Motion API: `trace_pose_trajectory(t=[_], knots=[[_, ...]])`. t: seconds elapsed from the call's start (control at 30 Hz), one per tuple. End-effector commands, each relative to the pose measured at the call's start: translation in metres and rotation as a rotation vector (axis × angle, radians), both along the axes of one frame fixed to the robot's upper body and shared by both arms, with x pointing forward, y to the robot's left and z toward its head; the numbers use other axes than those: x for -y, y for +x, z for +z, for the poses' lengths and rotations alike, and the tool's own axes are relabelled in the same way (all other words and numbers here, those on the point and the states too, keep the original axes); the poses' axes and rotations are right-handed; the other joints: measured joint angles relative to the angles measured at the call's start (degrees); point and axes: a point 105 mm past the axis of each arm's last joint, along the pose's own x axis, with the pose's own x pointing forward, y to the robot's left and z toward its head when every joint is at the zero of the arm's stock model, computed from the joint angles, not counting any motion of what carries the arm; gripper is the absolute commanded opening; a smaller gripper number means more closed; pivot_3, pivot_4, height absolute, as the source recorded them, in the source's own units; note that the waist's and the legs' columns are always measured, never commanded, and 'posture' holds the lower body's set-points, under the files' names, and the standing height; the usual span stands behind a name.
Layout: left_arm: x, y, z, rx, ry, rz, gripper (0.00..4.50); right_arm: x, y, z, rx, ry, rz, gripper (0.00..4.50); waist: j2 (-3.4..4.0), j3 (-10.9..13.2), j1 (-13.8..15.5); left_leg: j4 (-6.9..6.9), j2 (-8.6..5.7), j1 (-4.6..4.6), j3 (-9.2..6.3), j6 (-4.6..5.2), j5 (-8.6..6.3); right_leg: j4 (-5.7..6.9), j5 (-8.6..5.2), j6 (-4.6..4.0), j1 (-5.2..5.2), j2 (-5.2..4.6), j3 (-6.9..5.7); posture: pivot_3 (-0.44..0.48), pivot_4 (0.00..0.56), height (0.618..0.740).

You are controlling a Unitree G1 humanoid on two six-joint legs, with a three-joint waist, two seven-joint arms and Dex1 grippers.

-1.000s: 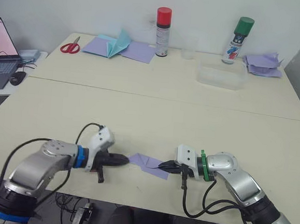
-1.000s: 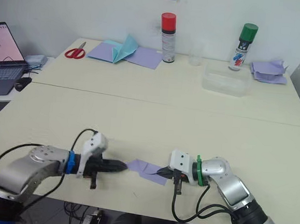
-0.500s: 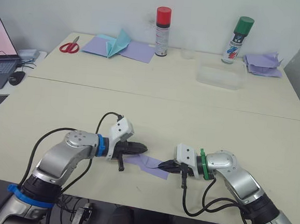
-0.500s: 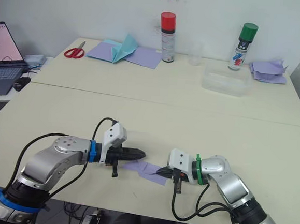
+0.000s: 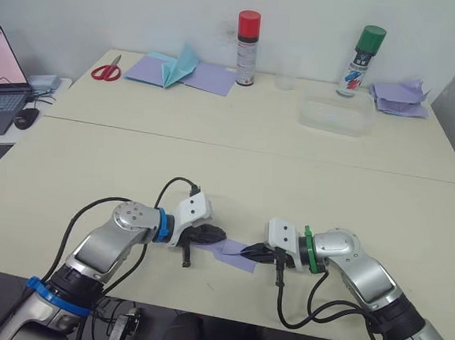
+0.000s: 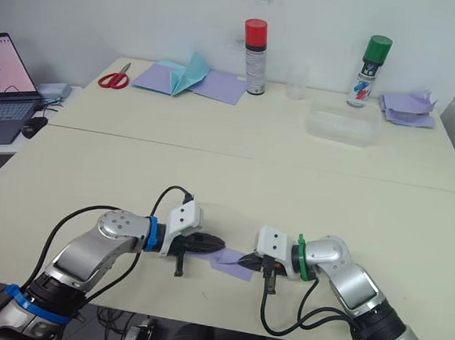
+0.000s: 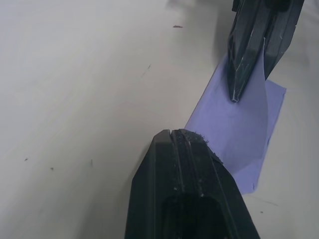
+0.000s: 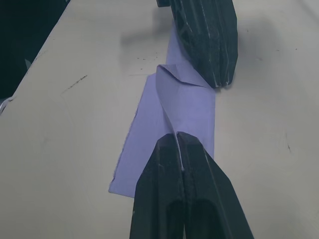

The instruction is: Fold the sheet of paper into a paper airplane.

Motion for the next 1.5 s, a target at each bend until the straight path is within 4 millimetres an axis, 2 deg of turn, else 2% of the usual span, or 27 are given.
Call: trace_pose_trajectory(t=[0.03, 0.13, 0.23, 0.33, 0.43, 0.53, 0.57, 0.6, 0.67, 0.83, 1.03, 1.33, 1.5], knots=[[-0.002, -0.009, -0.022, -0.029, 0.075, -0.033, 0.0, 0.011, -0.002, 0.0, -0.042, -0.015, -0.007, 0.2, 0.01, 0.0, 0.07, 0.0, -0.01, 0.0, 0.0, 0.0, 0.0, 0.0, 0.0, 0.0, 0.01, 0.0, 0.0, 0.0, 0.15, 0.74], [-0.002, -0.01, -0.026, -0.024, 0.081, -0.03, 0.0, 0.016, -0.008, 0.014, -0.076, 0.014, 0.024, 0.98, 0.01, 0.0, 0.33, 0.0, -0.08, -0.02, 0.01, 0.0, 0.0, -0.01, 0.0, -0.01, 0.02, -0.06, 0.01, 0.0, 0.15, 0.74], [-0.002, -0.01, -0.026, -0.027, 0.078, -0.021, 0.0, 0.02, -0.012, 0.028, -0.09, 0.049, 0.019, 2.07, 0.01, 0.0, 0.49, 0.05, -0.1, -0.07, 0.01, 0.01, -0.01, -0.03, 0.01, -0.01, 0.02, -0.09, 0.01, 0.0, 0.15, 0.74], [-0.004, -0.011, -0.027, -0.022, 0.09, -0.026, 0.0, 0.028, -0.023, 0.041, -0.134, 0.06, 0.053, 3.12, 0.01, 0.0, 0.53, 0.04, -0.1, -0.07, 0.01, 0.01, -0.01, -0.03, 0.0, -0.01, 0.02, -0.09, 0.01, 0.0, 0.15, 0.74], [-0.004, -0.01, -0.027, -0.019, 0.09, -0.023, 0.0, 0.033, -0.029, 0.053, -0.157, 0.072, 0.068, 3.12, 0.01, 0.0, 0.52, 0.05, -0.1, -0.07, 0.0, 0.01, -0.01, -0.04, 0.0, -0.01, 0.03, -0.09, 0.0, 0.0, 0.15, 0.74], [-0.004, -0.011, -0.027, -0.018, 0.089, -0.024, 0.0, 0.017, -0.005, 0.079, -0.15, 0.233, -0.058, 3.12, 0.01, 0.0, 0.15, 0.05, -0.05, -0.04, 0.01, 0.01, -0.01, -0.04, 0.0, 0.0, 0.03, -0.07, -0.01, 0.0, 0.15, 0.74], [-0.004, -0.011, -0.027, -0.018, 0.089, -0.025, 0.0, 0.011, 0.005, 0.08, -0.138, 0.26, -0.112, 2.75, 0.03, -0.01, -0.08, 0.04, -0.03, -0.04, 0.01, 0.01, 0.0, -0.02, 0.0, 0.0, 0.03, -0.05, 0.0, 0.0, 0.15, 0.74], [-0.005, -0.012, -0.027, -0.019, 0.089, -0.027, 0.0, 0.007, 0.011, 0.078, -0.131, 0.268, -0.145, 2.56, 0.05, -0.02, -0.02, 0.03, -0.02, 0.0, 0.0, 0.01, 0.0, 0.01, 0.0, 0.0, 0.03, -0.03, 0.01, 0.0, 0.15, 0.74], [-0.005, -0.013, -0.027, -0.02, 0.091, -0.03, 0.0, -0.001, 0.023, 0.065, -0.11, 0.244, -0.216, 1.87, 0.05, -0.03, 0.11, 0.02, -0.04, -0.03, -0.05, 0.0, 0.0, 0.0, -0.01, 0.03, 0.02, -0.02, -0.02, 0.0, 0.15, 0.74], [-0.006, -0.014, -0.029, -0.024, 0.107, -0.042, 0.0, -0.015, 0.022, 0.026, -0.114, 0.151, -0.221, 0.02, 0.04, -0.04, 0.41, 0.02, -0.17, -0.13, 0.02, -0.01, -0.01, -0.03, 0.01, -0.02, -0.04, -0.11, 0.06, 0.0, 0.15, 0.74], [-0.01, -0.015, -0.03, -0.029, 0.12, -0.043, 0.0, -0.016, 0.011, 0.005, -0.134, 0.08, -0.177, 0.02, 0.04, -0.04, 0.43, 0.01, -0.11, -0.12, 0.02, 0.0, -0.02, -0.02, 0.01, -0.02, -0.04, -0.1, -0.01, 0.0, 0.15, 0.74], [-0.013, -0.016, -0.03, -0.035, 0.129, -0.04, 0.0, -0.018, 0.017, 0.014, -0.135, 0.172, -0.226, 0.02, 0.04, -0.04, 0.07, 0.01, -0.02, -0.07, 0.05, -0.01, -0.02, -0.02, 0.0, -0.01, -0.04, -0.08, -0.06, 0.0, 0.15, 0.74], [-0.013, -0.016, -0.031, -0.038, 0.131, -0.04, 0.0, -0.014, 0.013, -0.004, -0.124, 0.053, -0.202, 0.02, 0.05, -0.04, 0.07, 0.01, -0.04, -0.08, 0.06, -0.01, -0.02, -0.02, 0.0, -0.01, -0.04, -0.08, -0.03, 0.0, 0.15, 0.74]])
